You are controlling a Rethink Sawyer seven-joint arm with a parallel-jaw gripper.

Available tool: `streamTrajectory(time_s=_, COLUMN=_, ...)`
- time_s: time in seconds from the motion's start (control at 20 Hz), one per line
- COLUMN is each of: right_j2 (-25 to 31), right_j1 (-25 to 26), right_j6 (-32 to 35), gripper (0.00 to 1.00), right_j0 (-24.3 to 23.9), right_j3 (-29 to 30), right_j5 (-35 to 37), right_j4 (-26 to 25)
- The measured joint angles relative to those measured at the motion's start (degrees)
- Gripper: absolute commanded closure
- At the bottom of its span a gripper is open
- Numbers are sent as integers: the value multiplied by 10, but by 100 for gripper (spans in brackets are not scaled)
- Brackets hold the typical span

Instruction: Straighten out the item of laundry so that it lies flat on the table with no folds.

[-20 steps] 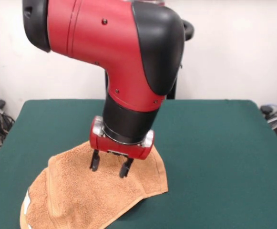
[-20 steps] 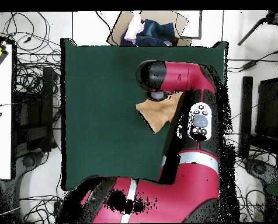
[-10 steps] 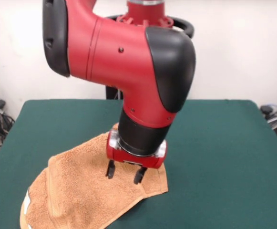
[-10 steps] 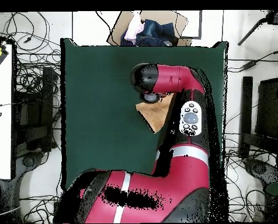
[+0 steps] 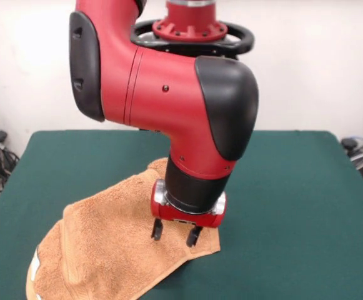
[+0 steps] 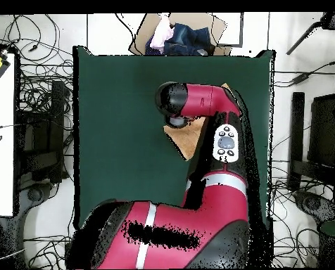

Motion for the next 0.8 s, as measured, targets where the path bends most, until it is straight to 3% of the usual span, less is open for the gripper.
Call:
streamTrajectory(time_s=0.4, right_j2=-1, right_j1=17, right_j6=1, gripper=0, right_j0=0, right_j3=15, right_j5=-13, right_j4=19)
streamTrajectory(time_s=0.8, right_j2=-9, right_j1=35, right_j6=8, gripper=0, right_j0=1, right_j3=41, right_j5=-80, right_j4=21)
